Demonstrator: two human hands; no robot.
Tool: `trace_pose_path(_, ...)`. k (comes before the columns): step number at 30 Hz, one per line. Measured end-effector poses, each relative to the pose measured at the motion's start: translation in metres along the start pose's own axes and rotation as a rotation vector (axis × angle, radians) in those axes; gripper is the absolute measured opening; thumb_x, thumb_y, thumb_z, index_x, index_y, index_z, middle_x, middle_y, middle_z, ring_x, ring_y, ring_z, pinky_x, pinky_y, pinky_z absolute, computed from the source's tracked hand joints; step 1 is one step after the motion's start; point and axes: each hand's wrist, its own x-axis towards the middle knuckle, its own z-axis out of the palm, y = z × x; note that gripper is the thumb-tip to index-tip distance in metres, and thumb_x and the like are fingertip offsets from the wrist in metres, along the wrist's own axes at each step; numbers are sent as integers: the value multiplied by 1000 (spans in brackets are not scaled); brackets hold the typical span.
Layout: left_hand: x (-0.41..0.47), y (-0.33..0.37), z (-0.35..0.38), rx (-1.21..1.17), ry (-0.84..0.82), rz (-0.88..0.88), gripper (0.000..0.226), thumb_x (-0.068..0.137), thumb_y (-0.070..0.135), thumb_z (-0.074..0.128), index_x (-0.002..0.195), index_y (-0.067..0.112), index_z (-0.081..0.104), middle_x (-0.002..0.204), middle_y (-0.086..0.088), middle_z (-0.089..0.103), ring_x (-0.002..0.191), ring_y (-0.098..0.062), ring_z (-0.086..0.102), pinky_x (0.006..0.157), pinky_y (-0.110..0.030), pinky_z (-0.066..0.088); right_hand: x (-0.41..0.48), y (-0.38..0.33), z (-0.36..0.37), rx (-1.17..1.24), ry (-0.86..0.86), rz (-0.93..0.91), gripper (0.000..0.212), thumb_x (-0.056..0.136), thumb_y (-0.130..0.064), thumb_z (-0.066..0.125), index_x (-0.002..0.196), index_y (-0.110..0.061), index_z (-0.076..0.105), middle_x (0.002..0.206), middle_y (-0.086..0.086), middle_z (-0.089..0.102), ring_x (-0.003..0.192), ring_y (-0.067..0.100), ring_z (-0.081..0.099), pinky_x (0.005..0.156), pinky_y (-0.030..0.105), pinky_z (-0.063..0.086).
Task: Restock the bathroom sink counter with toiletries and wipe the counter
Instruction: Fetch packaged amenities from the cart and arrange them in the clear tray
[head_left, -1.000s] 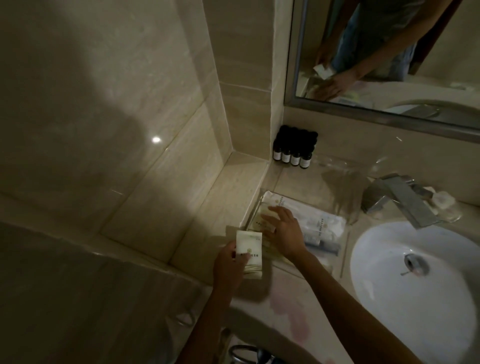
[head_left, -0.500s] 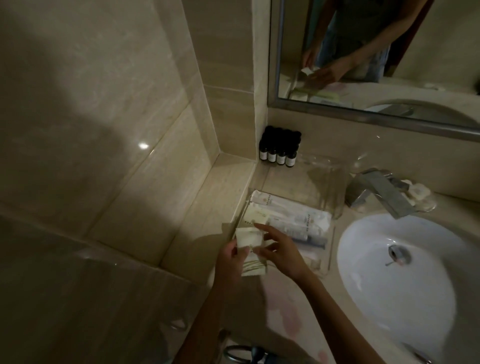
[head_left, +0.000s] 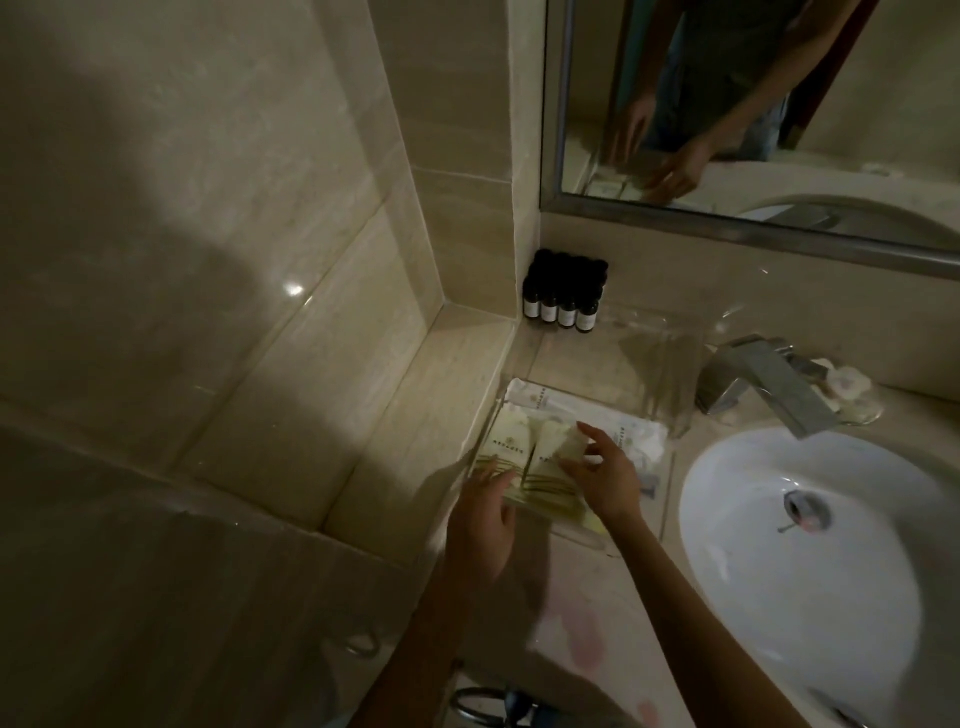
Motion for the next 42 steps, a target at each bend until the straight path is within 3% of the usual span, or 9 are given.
trace_pose_path(4, 4, 3, 9, 63, -178, -33, 55, 91, 8, 58, 142, 19, 43, 156, -2, 27, 145, -19, 20, 116, -27, 24, 0, 9, 13, -137, 42, -28, 53, 87, -20, 68, 136, -23, 48, 117, 6, 65, 91, 16, 65, 68, 34, 58)
trace_pose_path(8, 5, 2, 13, 148, -296, -54, 59, 94, 13, 55, 148, 18, 32, 160, -4, 12, 148, -22, 7, 121, -36, 16, -1, 10, 20, -298, 83, -74, 49, 90, -26, 63, 137, -23, 47, 126, 5, 59, 97, 21, 64, 69, 30, 53)
trace_pose_path(11, 7, 3, 12, 148, -253, -26, 61, 87, 10, 64, 143, 14, 41, 154, -9, 30, 144, -25, 26, 117, -40, 27, -1, 7, 22, -449, 96, -94, 51, 88, -28, 63, 136, -20, 48, 129, 8, 51, 109, 27, 55, 72, 32, 49)
trace_pose_path(14, 15, -5, 15, 157, -151, 26, 66, 63, 4, 84, 124, 11, 62, 123, -10, 65, 115, -27, 61, 98, -40, 48, 0, 12, 23, -556, 169, -233, 55, 76, -22, 76, 127, -13, 57, 124, 17, 54, 111, 36, 52, 76, 43, 53)
trace_pose_path(19, 34, 4, 12, 184, -142, -50, 53, 93, 12, 55, 144, 17, 41, 151, -5, 38, 141, -23, 31, 115, -34, 25, -2, 16, 24, -547, 171, -496, 41, 78, -16, 70, 118, -14, 64, 122, 13, 62, 111, 33, 58, 88, 46, 49)
trace_pose_path(24, 38, -3, 18, 136, -156, 10, 37, 76, 21, 72, 113, 20, 70, 123, 2, 66, 114, -13, 62, 94, -25, 49, -2, 28, 32, -549, 98, -490, 40, 74, -16, 78, 112, -12, 68, 119, 11, 65, 108, 30, 62, 87, 44, 51)
trace_pose_path(29, 36, -4, 19, 130, -205, -44, 47, 95, 6, 45, 141, 16, 46, 153, 0, 35, 143, -15, 29, 114, -19, 15, -3, 25, 34, -543, 127, -495, 38, 74, -16, 77, 110, -13, 69, 114, 11, 67, 106, 30, 64, 87, 44, 51)
trace_pose_path(37, 38, 11, 8, 192, -210, -56, 47, 94, 13, 53, 140, 19, 47, 152, -1, 37, 143, -16, 27, 118, -29, 18, -3, 27, 28, -446, 81, -467, 40, 79, -15, 74, 118, -14, 65, 122, 11, 63, 111, 30, 60, 92, 46, 49)
trace_pose_path(42, 39, 25, -12, 203, -113, -126, 46, 93, 16, 57, 138, 22, 48, 151, -2, 37, 141, -20, 30, 115, -35, 29, -14, 18, 11, -331, 186, -471, 37, 84, -11, 69, 120, -15, 65, 122, 10, 64, 111, 30, 59, 92, 45, 50)
